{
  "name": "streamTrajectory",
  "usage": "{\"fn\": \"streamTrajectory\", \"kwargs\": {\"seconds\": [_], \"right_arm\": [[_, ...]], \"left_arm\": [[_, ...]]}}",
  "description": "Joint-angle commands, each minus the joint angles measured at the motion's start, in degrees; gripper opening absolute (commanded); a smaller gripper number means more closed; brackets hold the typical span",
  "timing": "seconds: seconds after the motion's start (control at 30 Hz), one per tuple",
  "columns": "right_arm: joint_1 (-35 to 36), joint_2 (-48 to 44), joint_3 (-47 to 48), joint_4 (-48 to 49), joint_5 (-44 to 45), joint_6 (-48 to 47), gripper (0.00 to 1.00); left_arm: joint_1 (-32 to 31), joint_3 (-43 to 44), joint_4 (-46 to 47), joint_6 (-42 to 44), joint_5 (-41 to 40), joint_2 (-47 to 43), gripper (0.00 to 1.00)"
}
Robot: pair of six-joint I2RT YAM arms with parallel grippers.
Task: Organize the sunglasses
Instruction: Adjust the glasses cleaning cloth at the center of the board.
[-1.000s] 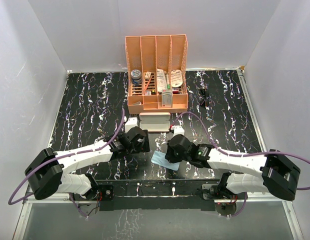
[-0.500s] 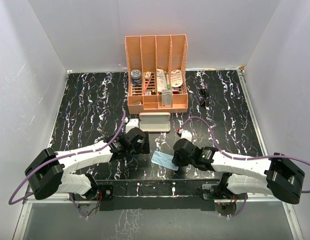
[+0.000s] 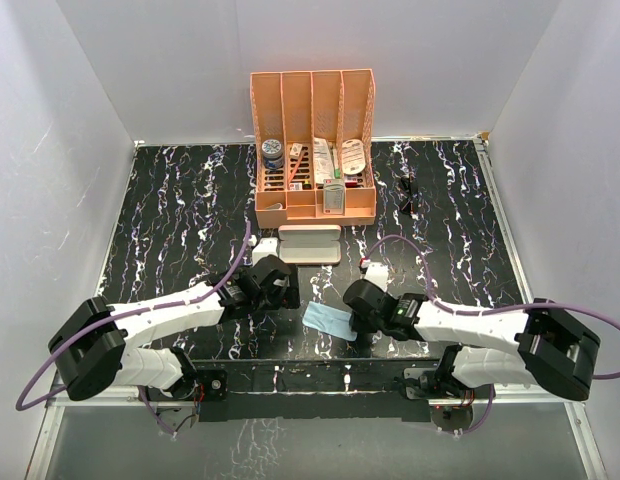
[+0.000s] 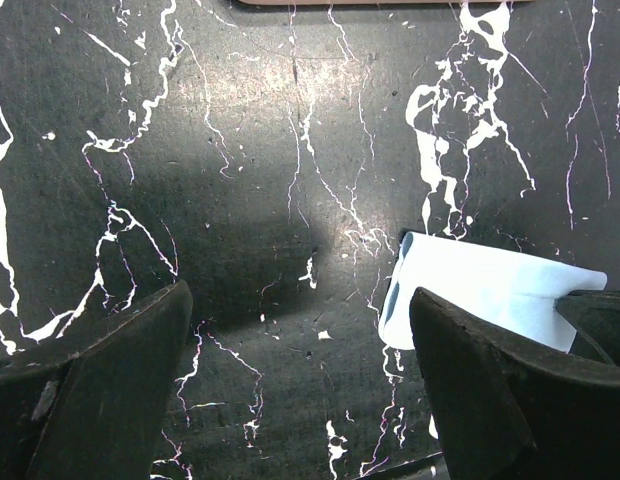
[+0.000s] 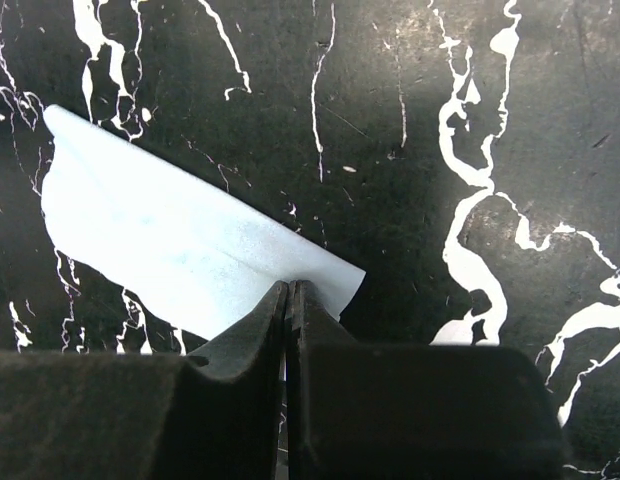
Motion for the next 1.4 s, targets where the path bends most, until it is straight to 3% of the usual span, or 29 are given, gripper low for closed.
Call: {"fn": "streamTrajectory", "kwargs": {"seconds": [0.0, 0.6, 0.77, 0.97, 1.13, 1.37], "right_arm": [[-0.28, 2.37, 0.51, 0.28, 3.23, 1.59, 0.0], [-6.03, 10.19, 4.4, 1.55, 5.01, -3.35, 0.0], [-6.03, 7.36, 5.27, 3.06, 3.65, -5.96, 0.0], [-5.97, 2.47, 6.92, 2.83, 1.7, -8.02, 0.1], [-5.86, -0.15, 6.83, 2.08, 0.83, -8.23, 0.11], [-5.79, -5.26, 5.44, -0.31, 2.69, -7.78, 0.11]], "left_arm": [[0.39, -0.86, -0.08, 0.54, 0.64, -1.93, 0.89], [0.4, -1.36, -1.19, -0.38, -0.07, -3.74, 0.9], [0.41, -1.45, -1.4, -1.31, 0.14, -4.32, 0.89], [0.4, -1.79, -0.33, -2.8, 3.22, -5.02, 0.82], [-0.12, -2.7, 1.21, -4.98, 6.71, -4.27, 0.8], [-6.43, -1.42, 0.94, -10.16, 5.21, 0.07, 0.74]]}}
